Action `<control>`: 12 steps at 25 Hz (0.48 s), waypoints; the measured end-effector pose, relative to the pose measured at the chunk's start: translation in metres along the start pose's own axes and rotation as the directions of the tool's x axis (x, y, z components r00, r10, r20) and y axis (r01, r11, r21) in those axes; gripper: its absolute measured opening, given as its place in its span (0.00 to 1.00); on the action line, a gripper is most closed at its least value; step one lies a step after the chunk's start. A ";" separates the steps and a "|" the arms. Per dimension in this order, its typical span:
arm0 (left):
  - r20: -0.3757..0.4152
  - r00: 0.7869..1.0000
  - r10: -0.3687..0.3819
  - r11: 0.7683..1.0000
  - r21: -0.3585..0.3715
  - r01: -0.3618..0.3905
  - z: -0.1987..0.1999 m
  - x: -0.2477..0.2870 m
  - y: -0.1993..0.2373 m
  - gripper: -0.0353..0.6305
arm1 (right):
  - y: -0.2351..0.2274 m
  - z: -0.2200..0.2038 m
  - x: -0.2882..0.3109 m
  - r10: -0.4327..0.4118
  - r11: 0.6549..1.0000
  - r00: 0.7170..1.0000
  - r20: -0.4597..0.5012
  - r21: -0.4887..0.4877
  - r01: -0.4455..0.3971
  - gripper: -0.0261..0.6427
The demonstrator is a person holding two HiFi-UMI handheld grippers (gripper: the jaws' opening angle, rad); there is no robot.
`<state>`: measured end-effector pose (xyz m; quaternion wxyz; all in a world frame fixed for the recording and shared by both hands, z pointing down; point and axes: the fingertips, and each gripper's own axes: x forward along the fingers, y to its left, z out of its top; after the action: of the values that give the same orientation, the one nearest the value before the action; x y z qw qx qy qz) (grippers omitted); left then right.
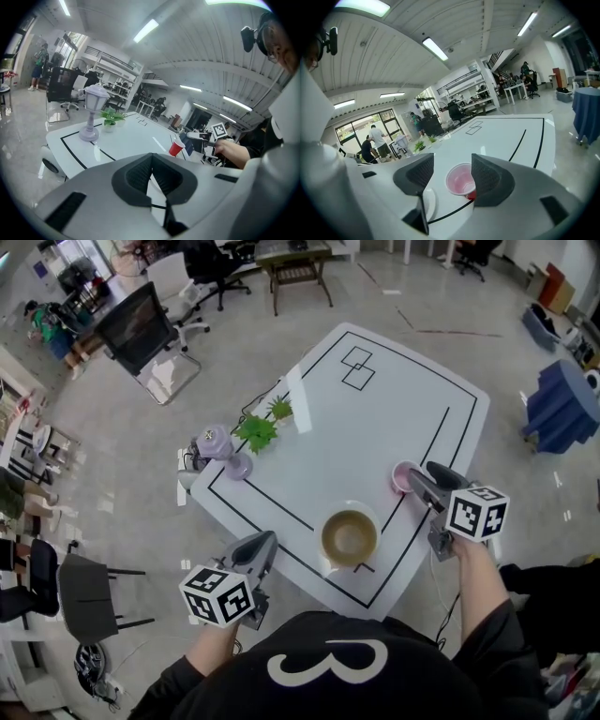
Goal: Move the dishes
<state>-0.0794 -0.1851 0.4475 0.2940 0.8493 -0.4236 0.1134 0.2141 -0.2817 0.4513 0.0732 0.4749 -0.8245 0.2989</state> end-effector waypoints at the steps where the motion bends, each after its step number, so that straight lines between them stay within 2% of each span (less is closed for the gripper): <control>1: -0.001 1.000 -0.001 1.000 -0.002 0.001 -0.001 -0.001 0.000 0.05 | 0.008 0.002 -0.004 0.011 1.000 1.000 0.005 -0.019 -0.011 0.39; 4: 0.002 1.000 -0.003 1.000 -0.008 0.003 -0.004 -0.004 -0.002 0.06 | 0.033 0.003 -0.016 0.051 0.994 0.999 0.014 -0.093 -0.049 0.41; 7: 0.006 1.000 -0.002 1.000 -0.014 0.002 -0.007 -0.007 -0.002 0.06 | 0.059 0.000 -0.025 0.101 0.981 0.995 0.012 -0.166 -0.098 0.47; 12: 0.006 1.000 0.008 0.999 -0.038 -0.008 -0.015 -0.014 0.004 0.06 | 0.094 -0.023 -0.031 0.178 0.958 0.983 -0.043 -0.222 -0.183 0.58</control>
<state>-0.0900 -0.1687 0.4549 0.3082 0.8423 -0.4299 0.1038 0.1490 -0.2116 0.4174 0.1083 0.3830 -0.8919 0.2144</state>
